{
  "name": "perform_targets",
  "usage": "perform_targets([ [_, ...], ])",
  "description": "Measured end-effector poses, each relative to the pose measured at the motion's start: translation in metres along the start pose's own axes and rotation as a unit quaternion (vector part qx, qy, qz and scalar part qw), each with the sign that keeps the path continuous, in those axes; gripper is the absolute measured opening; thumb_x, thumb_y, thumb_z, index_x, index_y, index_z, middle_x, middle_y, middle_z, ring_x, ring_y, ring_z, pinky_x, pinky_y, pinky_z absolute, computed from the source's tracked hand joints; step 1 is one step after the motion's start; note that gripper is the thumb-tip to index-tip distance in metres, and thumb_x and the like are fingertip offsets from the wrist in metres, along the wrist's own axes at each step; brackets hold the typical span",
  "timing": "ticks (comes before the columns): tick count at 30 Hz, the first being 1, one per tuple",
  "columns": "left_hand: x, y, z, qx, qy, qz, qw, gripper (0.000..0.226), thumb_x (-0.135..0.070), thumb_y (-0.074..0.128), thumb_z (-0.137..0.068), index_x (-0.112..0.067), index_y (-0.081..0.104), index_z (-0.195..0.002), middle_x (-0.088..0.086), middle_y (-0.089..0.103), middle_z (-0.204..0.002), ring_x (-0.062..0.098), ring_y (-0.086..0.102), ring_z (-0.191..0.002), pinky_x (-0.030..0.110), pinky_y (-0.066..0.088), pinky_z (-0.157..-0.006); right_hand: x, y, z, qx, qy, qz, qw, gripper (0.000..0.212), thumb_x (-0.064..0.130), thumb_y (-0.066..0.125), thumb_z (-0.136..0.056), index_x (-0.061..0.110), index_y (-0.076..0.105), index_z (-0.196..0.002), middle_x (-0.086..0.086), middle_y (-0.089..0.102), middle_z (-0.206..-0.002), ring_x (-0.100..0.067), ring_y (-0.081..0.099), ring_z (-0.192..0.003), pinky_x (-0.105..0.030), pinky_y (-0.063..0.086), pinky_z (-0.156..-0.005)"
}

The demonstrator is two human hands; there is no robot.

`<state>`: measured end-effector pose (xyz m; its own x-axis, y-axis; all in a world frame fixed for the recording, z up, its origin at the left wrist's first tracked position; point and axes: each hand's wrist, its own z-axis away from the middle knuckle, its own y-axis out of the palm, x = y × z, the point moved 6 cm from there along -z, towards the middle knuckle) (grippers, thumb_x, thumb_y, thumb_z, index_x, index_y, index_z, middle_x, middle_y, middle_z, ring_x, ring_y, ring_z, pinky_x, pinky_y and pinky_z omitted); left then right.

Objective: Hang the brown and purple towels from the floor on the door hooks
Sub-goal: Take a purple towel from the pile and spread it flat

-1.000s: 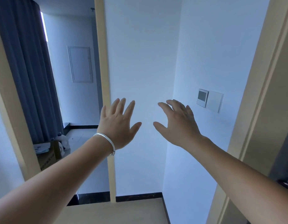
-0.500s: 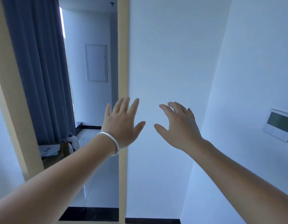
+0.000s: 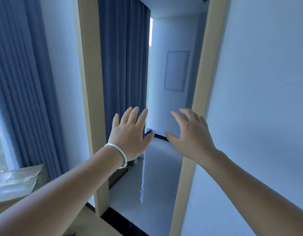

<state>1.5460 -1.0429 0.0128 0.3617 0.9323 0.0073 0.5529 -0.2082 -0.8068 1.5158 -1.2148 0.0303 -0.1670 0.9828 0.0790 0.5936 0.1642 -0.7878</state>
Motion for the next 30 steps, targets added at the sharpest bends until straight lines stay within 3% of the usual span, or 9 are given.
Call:
perform_targets([
  [11,0.144,0.011,-0.002,0.04,-0.188,-0.107,0.976,0.074,-0.061,0.026,-0.093,-0.028,-0.007,-0.151,0.001,0.001,-0.161,0.02,-0.007,-0.147,0.054,0.003,-0.118,0.108,0.11,-0.112,0.033,-0.182,-0.14,0.973,0.065,0.052,0.05,-0.089,0.027,0.032,-0.145,-0.002,0.03,-0.152,-0.019,0.018,-0.144,-0.055,0.017,-0.115],
  [18,0.261,-0.007,0.027,0.014,-0.264,-0.156,0.952,0.076,-0.062,0.03,-0.092,-0.027,-0.004,-0.151,0.002,0.002,-0.16,0.02,-0.006,-0.147,0.052,0.001,-0.118,0.235,0.159,-0.154,0.044,-0.269,-0.201,0.941,0.065,0.054,0.046,-0.089,0.028,0.029,-0.146,-0.002,0.028,-0.153,-0.017,0.014,-0.145,-0.053,0.01,-0.117],
  [30,0.465,-0.045,0.076,-0.012,-0.35,-0.224,0.909,0.076,-0.064,0.03,-0.092,-0.029,-0.002,-0.151,0.003,0.004,-0.161,0.022,0.0,-0.148,0.053,0.004,-0.117,0.454,0.222,-0.211,0.032,-0.354,-0.256,0.899,0.066,0.054,0.051,-0.087,0.028,0.033,-0.145,-0.002,0.034,-0.15,-0.018,0.022,-0.143,-0.054,0.016,-0.116],
])
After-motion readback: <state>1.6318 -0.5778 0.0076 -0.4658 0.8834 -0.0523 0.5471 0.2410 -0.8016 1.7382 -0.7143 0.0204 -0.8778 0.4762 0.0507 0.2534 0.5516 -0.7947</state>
